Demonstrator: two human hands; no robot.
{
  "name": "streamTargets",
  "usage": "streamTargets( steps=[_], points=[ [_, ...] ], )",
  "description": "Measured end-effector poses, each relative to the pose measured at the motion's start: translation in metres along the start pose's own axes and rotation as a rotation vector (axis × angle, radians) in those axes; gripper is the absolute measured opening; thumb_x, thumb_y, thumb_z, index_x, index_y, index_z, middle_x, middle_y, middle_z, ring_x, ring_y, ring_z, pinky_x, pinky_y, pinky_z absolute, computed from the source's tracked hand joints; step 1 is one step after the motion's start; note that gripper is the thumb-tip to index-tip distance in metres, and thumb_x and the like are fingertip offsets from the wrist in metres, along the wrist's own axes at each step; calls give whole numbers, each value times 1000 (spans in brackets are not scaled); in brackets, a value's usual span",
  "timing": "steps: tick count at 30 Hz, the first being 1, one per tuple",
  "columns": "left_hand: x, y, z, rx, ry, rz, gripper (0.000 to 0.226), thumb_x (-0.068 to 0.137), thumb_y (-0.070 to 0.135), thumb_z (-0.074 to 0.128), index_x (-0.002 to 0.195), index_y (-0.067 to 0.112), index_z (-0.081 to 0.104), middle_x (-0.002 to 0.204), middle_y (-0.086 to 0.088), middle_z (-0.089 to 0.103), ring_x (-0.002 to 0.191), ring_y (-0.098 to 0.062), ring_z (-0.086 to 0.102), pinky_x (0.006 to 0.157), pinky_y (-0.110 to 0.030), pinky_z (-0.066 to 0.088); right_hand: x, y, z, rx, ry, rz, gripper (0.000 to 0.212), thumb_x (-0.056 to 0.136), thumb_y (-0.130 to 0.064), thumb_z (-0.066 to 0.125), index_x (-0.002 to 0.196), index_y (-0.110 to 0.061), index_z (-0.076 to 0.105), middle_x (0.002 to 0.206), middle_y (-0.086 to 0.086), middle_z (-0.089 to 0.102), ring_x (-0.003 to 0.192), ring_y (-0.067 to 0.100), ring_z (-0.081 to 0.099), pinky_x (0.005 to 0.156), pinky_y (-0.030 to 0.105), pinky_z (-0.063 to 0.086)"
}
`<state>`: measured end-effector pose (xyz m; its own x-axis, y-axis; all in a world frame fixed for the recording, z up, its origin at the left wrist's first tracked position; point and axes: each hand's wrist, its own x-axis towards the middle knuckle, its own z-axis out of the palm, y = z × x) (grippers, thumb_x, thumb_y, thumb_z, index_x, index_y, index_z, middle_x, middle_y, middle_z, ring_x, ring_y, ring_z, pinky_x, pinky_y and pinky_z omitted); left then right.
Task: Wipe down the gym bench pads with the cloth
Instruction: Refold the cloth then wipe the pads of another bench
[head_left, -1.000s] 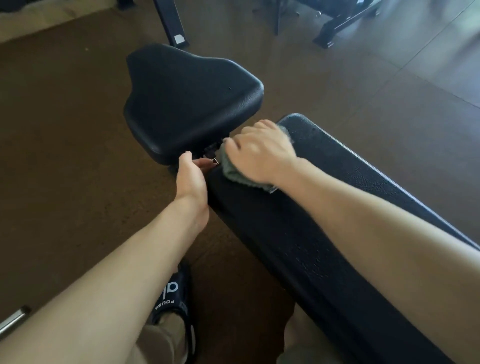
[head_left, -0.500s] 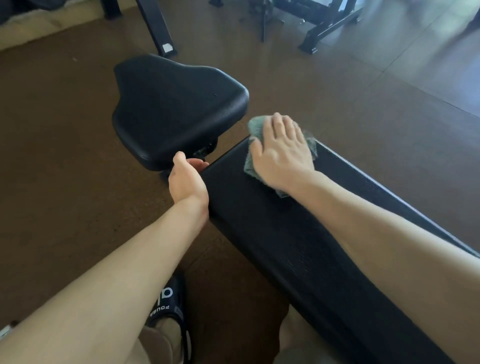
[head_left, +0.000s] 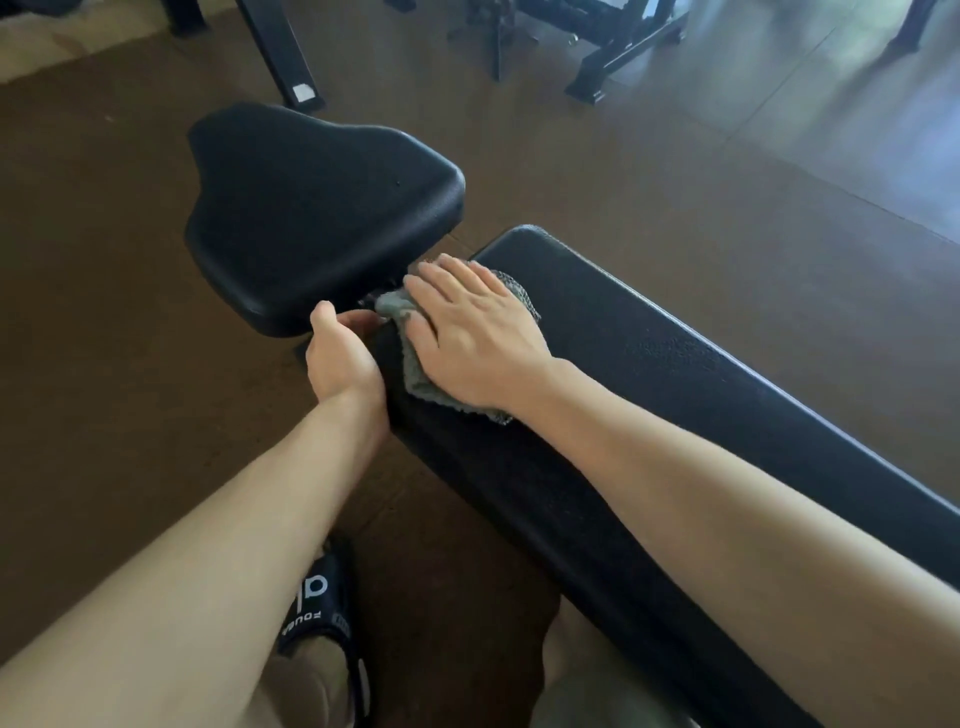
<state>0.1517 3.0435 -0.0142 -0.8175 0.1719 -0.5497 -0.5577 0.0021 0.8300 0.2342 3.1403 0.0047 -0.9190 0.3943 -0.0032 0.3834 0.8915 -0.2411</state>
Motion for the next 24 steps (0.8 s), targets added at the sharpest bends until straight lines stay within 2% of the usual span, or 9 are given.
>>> streamTargets(
  steps=[2, 4, 7, 10, 13, 16, 19, 21, 24],
  points=[
    [-3, 0, 2, 45, 38, 41, 51, 99, 52, 38, 83, 18, 73, 94, 0, 76, 92, -23, 69, 84, -37, 54, 27, 11, -2, -34, 21, 47, 51, 107, -45, 25, 133, -22, 63, 147, 1, 56, 144, 19, 38, 124, 37, 18],
    [-9, 0, 4, 138, 82, 154, 52, 102, 49, 33, 82, 19, 70, 97, 2, 71, 91, -18, 63, 80, -36, 48, 39, 32, -8, -19, 20, 113, 51, 107, -45, 24, 127, -23, 66, 141, 2, 59, 140, 20, 40, 122, 36, 20],
    [-9, -1, 5, 210, 102, 238, 52, 103, 45, 29, 79, 17, 66, 96, 3, 68, 88, -16, 58, 73, -34, 41, 32, 65, -17, 27, 103, 225, 51, 106, -46, 23, 142, -28, 54, 150, -2, 48, 145, 19, 34, 121, 36, 21],
    [-7, 0, 7, 237, 110, 227, 53, 102, 45, 31, 80, 14, 67, 96, 2, 69, 89, -17, 60, 80, -36, 46, 5, 87, -22, 58, 79, 375, 56, 106, -48, 20, 158, -30, 31, 158, 1, 42, 144, 27, 38, 118, 42, 26],
    [-10, 1, 8, 223, 138, 207, 52, 101, 44, 32, 83, 13, 69, 100, 0, 71, 90, -19, 61, 81, -36, 46, -36, 100, -25, 59, 83, 497, 58, 106, -49, 19, 161, -30, 24, 153, 5, 45, 140, 31, 41, 116, 43, 27],
    [-14, 0, 7, 196, 136, 191, 48, 101, 43, 34, 81, 13, 66, 105, -2, 70, 89, -20, 60, 77, -34, 44, -89, 99, -24, 35, 103, 537, 59, 106, -48, 19, 163, -29, 20, 159, 3, 36, 148, 26, 29, 122, 38, 16],
    [-15, 1, 7, 185, 152, 170, 46, 100, 42, 35, 80, 14, 66, 106, -4, 70, 90, -21, 61, 77, -34, 44, -151, 83, -20, -10, 40, 574, 63, 106, -50, 12, 165, -28, 10, 173, 5, 6, 159, 21, 1, 128, 36, -3],
    [-16, 1, 8, 173, 157, 155, 45, 99, 42, 36, 78, 16, 65, 108, -3, 70, 93, -23, 62, 82, -36, 47, -194, 56, -14, -55, 33, 581, 66, 105, -51, 8, 166, -26, 8, 174, 7, 0, 160, 22, -4, 128, 37, -6],
    [-17, 1, 8, 144, 168, 148, 42, 99, 42, 37, 78, 17, 63, 109, -3, 70, 94, -23, 63, 80, -35, 47, -226, 9, -4, -53, 26, 530, 68, 104, -52, 5, 166, -23, 7, 173, 9, -3, 159, 24, -8, 128, 40, -7]
  ],
)
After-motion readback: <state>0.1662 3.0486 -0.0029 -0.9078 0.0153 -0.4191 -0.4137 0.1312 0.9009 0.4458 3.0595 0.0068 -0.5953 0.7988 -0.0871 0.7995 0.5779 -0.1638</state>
